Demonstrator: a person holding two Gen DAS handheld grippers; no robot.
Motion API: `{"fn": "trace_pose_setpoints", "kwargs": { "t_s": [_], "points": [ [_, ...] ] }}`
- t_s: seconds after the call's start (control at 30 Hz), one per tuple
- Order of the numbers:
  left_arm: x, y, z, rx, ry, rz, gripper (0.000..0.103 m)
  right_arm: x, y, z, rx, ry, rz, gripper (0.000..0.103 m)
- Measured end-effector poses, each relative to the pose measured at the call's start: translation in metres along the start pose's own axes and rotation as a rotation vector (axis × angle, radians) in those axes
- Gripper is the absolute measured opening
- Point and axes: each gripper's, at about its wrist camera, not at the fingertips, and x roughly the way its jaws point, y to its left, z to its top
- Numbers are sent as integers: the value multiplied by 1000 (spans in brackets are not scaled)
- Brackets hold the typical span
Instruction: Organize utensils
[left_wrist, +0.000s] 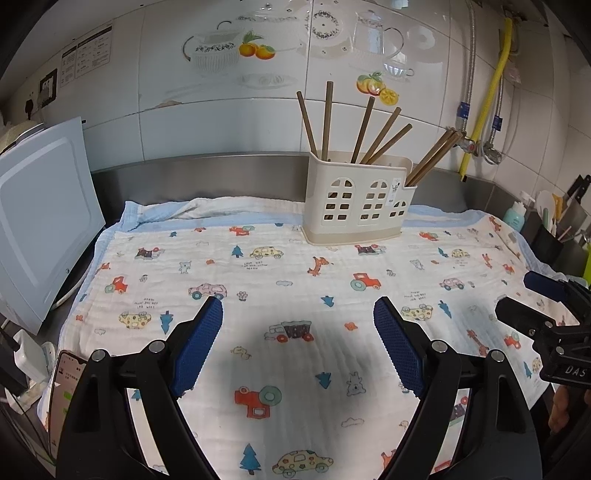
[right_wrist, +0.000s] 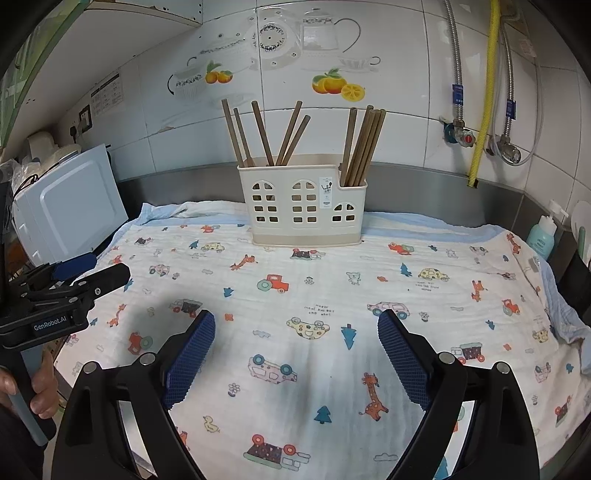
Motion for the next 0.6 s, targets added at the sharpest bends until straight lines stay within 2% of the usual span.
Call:
{"fn": "trace_pose_setpoints", "kwargs": {
  "t_s": [0.6],
  "points": [
    [1, 4, -1, 2, 1, 11, 83, 1, 1, 0, -3, 3, -2, 87]
  ]
}}
